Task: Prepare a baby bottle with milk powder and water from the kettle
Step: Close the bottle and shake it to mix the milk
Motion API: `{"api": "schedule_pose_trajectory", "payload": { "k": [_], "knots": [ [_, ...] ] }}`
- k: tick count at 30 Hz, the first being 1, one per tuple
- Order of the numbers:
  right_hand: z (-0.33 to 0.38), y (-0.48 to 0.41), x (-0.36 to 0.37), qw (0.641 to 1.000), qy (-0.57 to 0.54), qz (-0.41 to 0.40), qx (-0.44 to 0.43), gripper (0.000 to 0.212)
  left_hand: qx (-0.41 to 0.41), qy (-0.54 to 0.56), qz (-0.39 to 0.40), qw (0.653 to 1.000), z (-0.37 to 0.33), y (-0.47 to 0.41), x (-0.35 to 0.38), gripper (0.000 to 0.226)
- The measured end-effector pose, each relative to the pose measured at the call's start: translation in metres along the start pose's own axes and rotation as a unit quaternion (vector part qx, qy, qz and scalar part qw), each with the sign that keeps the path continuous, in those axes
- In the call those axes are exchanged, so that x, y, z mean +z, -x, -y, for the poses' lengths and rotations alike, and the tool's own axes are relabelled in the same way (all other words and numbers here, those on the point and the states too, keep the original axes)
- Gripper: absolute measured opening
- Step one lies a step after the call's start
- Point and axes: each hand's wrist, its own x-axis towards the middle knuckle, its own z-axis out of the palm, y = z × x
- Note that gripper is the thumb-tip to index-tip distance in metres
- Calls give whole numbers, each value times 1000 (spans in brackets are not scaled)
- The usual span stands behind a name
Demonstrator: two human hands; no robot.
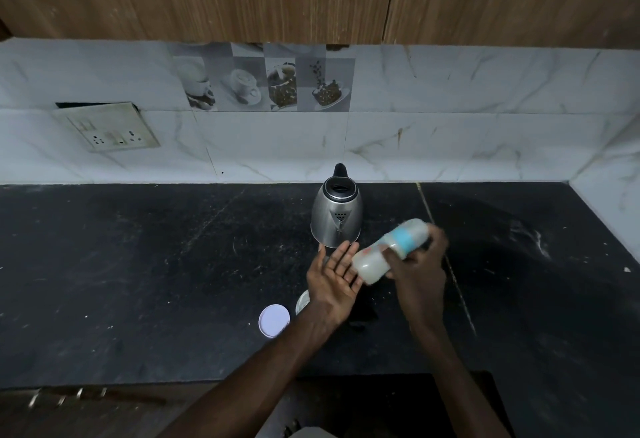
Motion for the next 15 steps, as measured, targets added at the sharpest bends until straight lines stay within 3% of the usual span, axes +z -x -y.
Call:
{"api": "schedule_pose_trajectory", "payload": {
  "k": [2,6,11,15],
  "knots": [
    [-1,3,-3,998,32,57,-14,76,-3,5,3,1000,1,0,-1,61],
    [5,-3,-6,994,-75,-80,19,75,0,6,12,1000,0,5,0,60],
    [0,7,-4,998,14,69,1,76,2,28,9,1000,5,4,-2,61],
    [6,5,-9,995,-72,-58,28,74,5,9,13,1000,1,9,-3,60]
  ]
}}
